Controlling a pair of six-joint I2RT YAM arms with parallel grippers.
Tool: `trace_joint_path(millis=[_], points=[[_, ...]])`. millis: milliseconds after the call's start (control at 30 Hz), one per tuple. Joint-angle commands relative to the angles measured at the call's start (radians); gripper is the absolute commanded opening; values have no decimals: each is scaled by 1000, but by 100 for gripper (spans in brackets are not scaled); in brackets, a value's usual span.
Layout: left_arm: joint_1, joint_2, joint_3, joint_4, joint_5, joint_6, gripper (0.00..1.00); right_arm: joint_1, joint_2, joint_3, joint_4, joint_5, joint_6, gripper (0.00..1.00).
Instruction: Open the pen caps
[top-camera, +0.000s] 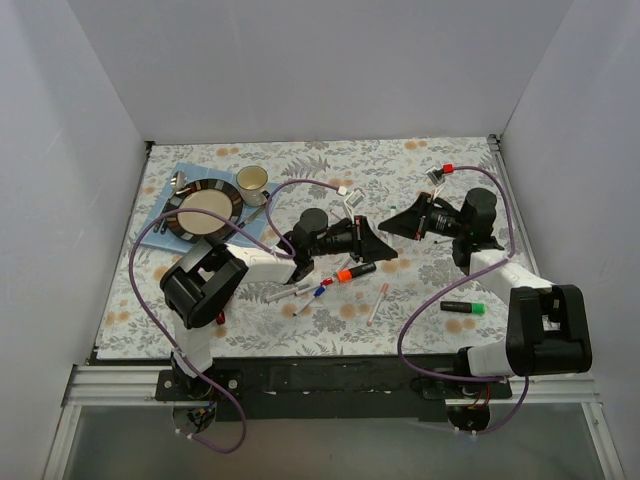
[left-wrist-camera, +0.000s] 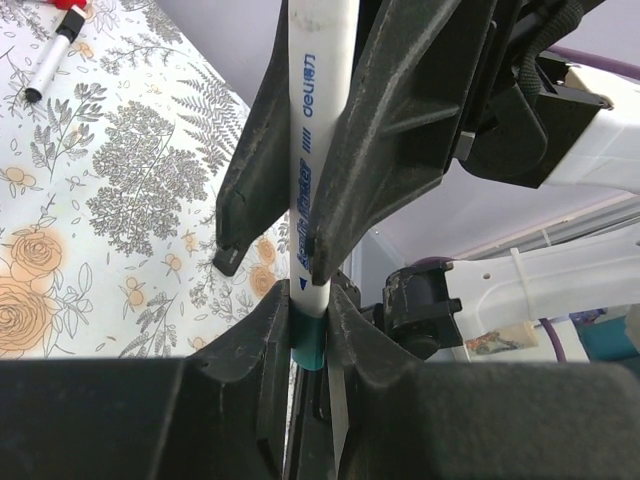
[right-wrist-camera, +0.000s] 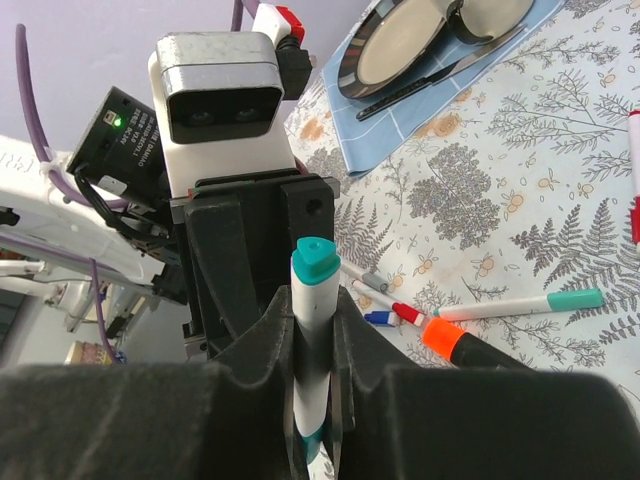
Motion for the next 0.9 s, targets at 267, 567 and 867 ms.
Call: trace_joint_path(millis=[267, 567, 867], points=[[-24, 35, -38, -101, 162, -11, 0, -147, 83, 273, 78, 33, 76, 1], [-24, -17, -59, -343, 144, 107, 0, -186, 113, 453, -70, 96, -28, 1], [-24, -34, -55, -433, 191, 122, 0, -201, 104, 540, -127, 142, -53, 1]])
